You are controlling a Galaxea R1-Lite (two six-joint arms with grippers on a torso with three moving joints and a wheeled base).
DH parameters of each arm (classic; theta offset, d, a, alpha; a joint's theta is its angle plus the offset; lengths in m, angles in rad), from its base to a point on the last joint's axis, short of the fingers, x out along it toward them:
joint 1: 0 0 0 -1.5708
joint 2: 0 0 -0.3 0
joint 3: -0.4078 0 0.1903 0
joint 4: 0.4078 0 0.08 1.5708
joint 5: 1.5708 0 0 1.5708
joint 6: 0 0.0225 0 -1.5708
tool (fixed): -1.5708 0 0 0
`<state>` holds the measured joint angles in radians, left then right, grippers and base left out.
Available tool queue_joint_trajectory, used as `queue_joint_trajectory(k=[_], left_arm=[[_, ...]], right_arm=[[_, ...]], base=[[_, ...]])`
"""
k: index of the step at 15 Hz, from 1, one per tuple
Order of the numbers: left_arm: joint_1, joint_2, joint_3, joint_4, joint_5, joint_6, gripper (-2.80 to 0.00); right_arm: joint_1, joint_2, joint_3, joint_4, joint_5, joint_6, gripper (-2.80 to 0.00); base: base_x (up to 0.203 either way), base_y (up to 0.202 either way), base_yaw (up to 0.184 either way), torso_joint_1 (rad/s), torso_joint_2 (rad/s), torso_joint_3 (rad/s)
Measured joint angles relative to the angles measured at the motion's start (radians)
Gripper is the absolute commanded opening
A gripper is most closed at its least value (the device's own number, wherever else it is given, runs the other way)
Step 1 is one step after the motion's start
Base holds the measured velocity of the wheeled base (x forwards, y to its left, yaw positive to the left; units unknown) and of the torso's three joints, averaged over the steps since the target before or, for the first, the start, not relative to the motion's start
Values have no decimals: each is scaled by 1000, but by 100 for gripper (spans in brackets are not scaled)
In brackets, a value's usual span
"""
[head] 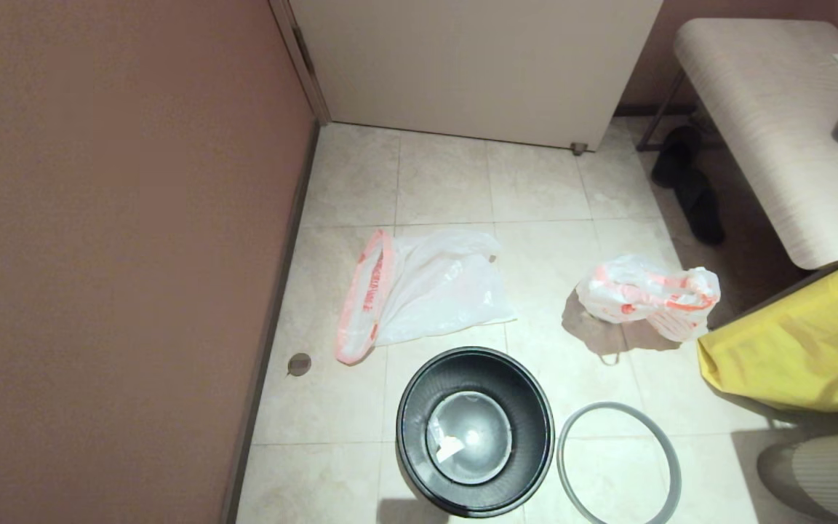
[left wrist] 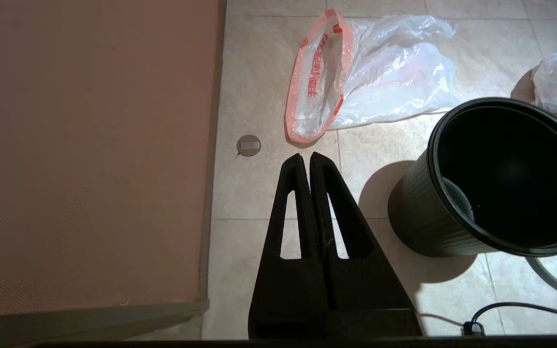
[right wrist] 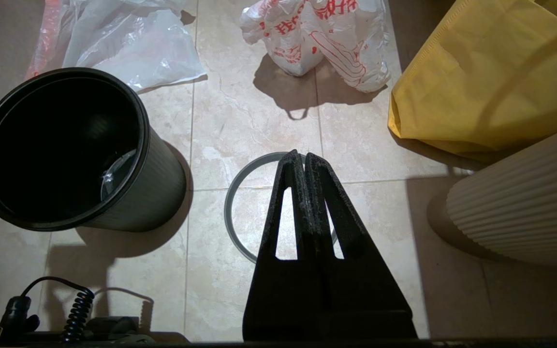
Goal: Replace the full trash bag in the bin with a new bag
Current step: Pick up a new trash bag
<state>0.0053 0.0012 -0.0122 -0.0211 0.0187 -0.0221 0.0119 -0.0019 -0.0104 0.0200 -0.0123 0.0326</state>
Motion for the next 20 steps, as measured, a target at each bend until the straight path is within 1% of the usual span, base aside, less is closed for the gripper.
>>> queue_joint_trajectory(k=[2, 3, 4, 6, 7, 8, 9, 11, 14, 16, 19, 20], left_arm=[[-1, 46, -62, 4, -5, -15, -280], [-2, 99, -109, 4, -17, -23, -280], [-2, 178, -169, 5, -39, -26, -280], [-5, 375, -296, 2, -86, -11, -280], [-14, 493, -361, -7, -98, 2, -280], [-34, 613, -422, -23, -94, 14, -280], [-59, 728, -476, -45, -74, 21, -280], [-120, 993, -589, -116, 2, 23, -280], [-177, 1382, -743, -234, 90, 24, -280], [-195, 1648, -890, -289, 128, 24, -280], [-194, 1996, -1167, -307, 170, 24, -280], [-183, 2110, -1281, -304, 176, 24, 0]], right_arm=[[0, 0, 0, 0, 0, 0, -280], [0, 0, 0, 0, 0, 0, -280], [0, 0, 0, 0, 0, 0, -280], [0, 0, 0, 0, 0, 0, -280], [0, 0, 0, 0, 0, 0, -280], [0, 0, 0, 0, 0, 0, -280], [0, 0, 0, 0, 0, 0, -280], [0, 0, 0, 0, 0, 0, -280], [0, 0, 0, 0, 0, 0, -280], [0, 0, 0, 0, 0, 0, -280], [0, 0, 0, 0, 0, 0, -280], [0, 0, 0, 0, 0, 0, -280]], base=[[0, 0, 0, 0, 0, 0], [0, 0, 0, 0, 0, 0], [0, 0, 0, 0, 0, 0], [0, 0, 0, 0, 0, 0], [0, 0, 0, 0, 0, 0], [0, 0, 0, 0, 0, 0], [0, 0, 0, 0, 0, 0], [0, 0, 0, 0, 0, 0], [0, 0, 0, 0, 0, 0], [0, 0, 0, 0, 0, 0], [0, 0, 0, 0, 0, 0], [0, 0, 0, 0, 0, 0]])
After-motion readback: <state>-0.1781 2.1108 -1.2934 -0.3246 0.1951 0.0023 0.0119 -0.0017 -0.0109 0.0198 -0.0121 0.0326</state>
